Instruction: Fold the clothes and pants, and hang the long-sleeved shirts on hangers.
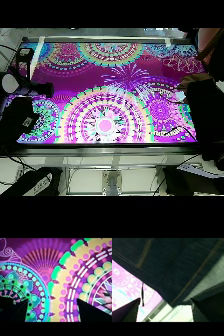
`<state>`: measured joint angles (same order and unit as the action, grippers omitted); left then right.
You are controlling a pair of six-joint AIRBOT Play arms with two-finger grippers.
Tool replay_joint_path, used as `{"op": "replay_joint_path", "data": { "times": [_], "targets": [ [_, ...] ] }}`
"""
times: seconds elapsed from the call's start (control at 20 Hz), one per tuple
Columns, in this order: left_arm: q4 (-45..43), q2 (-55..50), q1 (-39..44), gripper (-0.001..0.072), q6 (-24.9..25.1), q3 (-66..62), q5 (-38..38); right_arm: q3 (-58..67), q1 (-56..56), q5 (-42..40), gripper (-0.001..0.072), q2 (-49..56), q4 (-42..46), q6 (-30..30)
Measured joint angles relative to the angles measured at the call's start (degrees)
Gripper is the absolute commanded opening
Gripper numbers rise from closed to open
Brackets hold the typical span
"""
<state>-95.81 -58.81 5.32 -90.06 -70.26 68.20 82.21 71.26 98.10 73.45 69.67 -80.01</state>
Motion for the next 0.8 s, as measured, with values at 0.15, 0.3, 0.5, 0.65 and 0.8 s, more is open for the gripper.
{"op": "replay_joint_path", "data": {
  "times": [0.15,0.3,0.5,0.65,0.8],
  "targets": [
    [0.1,0.0,0.0,0.0695,0.0,0.0,0.0,5.4,0.1,2.7,0.0676,-0.2,-2.4,-4.0],
    [0.1,0.0,0.0,0.0696,-0.4,0.0,0.3,9.2,-1.3,2.9,0.0676,-1.7,-16.1,-6.1],
    [0.1,0.0,0.0,0.0696,-1.6,0.0,0.9,10.9,-10.1,-0.2,0.0675,-5.7,-31.0,-5.2],
    [0.1,0.0,0.0,0.0696,-2.1,0.0,1.0,11.3,-20.8,-1.1,0.0676,-7.5,-33.9,-4.5],
    [0.1,0.0,0.0,0.0696,-2.2,0.0,1.1,11.4,-32.7,-0.7,0.0675,-8.3,-32.4,-4.0]
  ]
}}
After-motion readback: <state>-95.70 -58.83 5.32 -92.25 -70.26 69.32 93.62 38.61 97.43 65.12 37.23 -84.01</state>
